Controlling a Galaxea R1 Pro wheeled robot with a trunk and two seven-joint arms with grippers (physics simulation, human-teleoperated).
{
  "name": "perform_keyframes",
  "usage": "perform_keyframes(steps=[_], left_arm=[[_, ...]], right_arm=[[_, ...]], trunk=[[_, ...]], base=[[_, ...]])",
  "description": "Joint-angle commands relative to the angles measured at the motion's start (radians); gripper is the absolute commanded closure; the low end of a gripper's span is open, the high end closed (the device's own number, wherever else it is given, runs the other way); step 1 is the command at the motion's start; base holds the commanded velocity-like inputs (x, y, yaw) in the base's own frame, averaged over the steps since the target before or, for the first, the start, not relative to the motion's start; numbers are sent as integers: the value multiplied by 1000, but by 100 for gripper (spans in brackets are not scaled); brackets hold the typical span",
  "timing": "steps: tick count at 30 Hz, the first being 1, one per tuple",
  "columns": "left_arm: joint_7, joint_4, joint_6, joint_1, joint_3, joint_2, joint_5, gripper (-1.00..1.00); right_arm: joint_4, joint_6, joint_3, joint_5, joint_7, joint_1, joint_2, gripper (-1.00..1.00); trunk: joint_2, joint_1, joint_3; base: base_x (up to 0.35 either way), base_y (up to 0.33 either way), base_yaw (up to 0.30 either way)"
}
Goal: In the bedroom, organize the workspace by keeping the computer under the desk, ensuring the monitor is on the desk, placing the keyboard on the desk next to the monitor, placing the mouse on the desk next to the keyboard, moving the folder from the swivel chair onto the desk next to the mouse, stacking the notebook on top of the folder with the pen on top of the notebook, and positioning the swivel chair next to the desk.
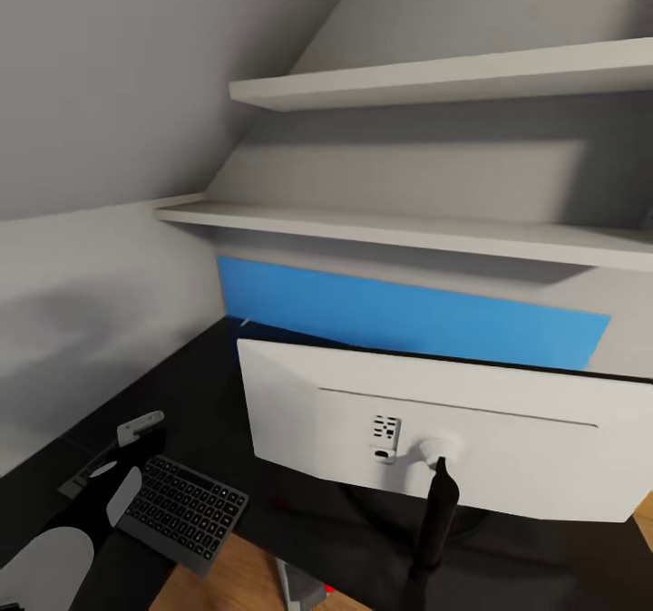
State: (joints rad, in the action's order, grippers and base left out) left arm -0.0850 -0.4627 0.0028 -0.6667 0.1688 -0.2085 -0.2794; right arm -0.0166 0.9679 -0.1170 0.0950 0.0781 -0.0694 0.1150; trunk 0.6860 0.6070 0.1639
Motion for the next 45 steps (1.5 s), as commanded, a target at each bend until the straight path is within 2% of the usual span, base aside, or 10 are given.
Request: perform_keyframes(steps=[1, 9, 14, 20, 36, 45], left_arm=[[-2, -1, 0, -1, -2, 0, -11, 100], [-2, -1, 0, 0, -2, 0, -11, 100], [-3, -1, 2, -1, -2, 0, -11, 100], [-2, 0, 2, -1, -2, -1, -11, 100], [-4, 2, 2, -1, -2, 0, -12, 100], [-4, 6, 1, 0, -2, -1, -13, 100]], right_arm=[[-2, 3, -4, 11, 8, -1, 0, -100], [-2, 3, -4, 11, 8, -1, -1, -100], [-2, 0, -3, 12, 7, -1, -2, -100], [-2, -15, 38, 14, 8, -1, -3, -100], [-2, -14, 43, 14, 8, -1, -2, -100], [-2, -15, 45, 14, 8, -1, 0, -100]], trunk=[[-6, -4, -2], [-62, -34, -27], [-62, -34, -27], [-62, -34, -27], [-62, -34, -26], [-62, -34, -25]], base=[[-1, -1, 49], [0, 0, 210], [0, 0, 87], [0, 0, 4], [0, 0, 215], [0, 0, 42]])
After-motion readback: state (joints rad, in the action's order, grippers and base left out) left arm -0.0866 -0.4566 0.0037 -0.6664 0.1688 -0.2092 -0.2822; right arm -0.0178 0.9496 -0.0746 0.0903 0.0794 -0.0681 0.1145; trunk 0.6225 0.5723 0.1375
